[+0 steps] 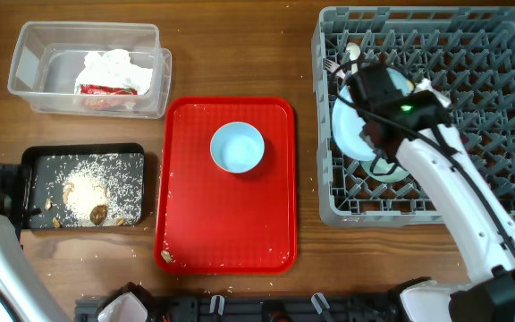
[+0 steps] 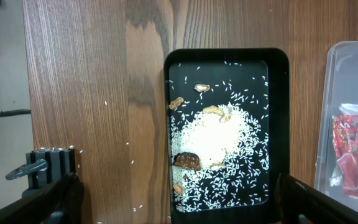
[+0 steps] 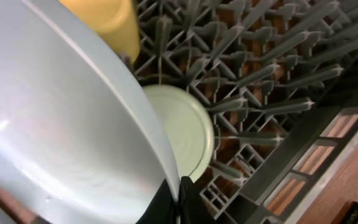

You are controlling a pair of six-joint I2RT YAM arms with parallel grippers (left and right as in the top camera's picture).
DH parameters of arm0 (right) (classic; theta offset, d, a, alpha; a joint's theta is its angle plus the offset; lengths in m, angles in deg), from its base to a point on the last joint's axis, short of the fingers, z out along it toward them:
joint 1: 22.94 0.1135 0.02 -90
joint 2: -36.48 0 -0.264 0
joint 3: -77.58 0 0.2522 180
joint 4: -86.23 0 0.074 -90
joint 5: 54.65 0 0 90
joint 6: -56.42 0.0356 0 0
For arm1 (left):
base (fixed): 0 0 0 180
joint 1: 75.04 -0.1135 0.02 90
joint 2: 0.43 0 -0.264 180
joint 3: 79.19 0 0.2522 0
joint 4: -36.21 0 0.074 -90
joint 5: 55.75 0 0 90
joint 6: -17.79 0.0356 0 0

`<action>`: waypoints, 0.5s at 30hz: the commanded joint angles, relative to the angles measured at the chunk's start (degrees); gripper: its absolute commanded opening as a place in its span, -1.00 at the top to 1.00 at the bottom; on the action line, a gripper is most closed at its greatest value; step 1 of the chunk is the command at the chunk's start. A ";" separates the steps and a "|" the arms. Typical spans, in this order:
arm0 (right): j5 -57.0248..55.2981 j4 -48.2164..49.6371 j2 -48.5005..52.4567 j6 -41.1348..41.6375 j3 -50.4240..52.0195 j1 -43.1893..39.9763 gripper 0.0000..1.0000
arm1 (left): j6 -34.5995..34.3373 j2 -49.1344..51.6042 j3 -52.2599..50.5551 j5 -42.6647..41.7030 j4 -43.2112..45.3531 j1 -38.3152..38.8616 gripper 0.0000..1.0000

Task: Sort waste into correct bins and load items into the dishwasher rack
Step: 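Lift the large blue bowl and carry it right over the grey rack, then lower the large bowl edge-first into the rack slots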

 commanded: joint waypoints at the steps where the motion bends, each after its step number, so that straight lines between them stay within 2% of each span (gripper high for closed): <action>1: -0.94 -0.04 0.50 0.81 -0.39 2.36 0.92 | 0.44 -0.31 0.20 -0.07 -0.02 -0.37 -1.00; 6: -1.29 -0.22 0.00 0.04 -0.57 4.37 0.88 | 0.44 -0.31 0.20 -0.09 -0.02 -0.37 -1.00; 9: 2.14 -0.02 -1.77 -3.23 -1.14 4.68 0.83 | 0.44 -0.31 0.20 -0.07 -0.02 -0.37 -1.00; 14: 11.74 4.00 -8.37 -14.10 -3.78 4.68 0.36 | 0.44 -0.31 0.20 -0.07 -0.02 -0.37 -1.00; 15: 13.99 5.25 -9.70 -16.31 -3.96 4.68 0.18 | 0.44 -0.31 0.20 -0.07 -0.02 -0.37 -1.00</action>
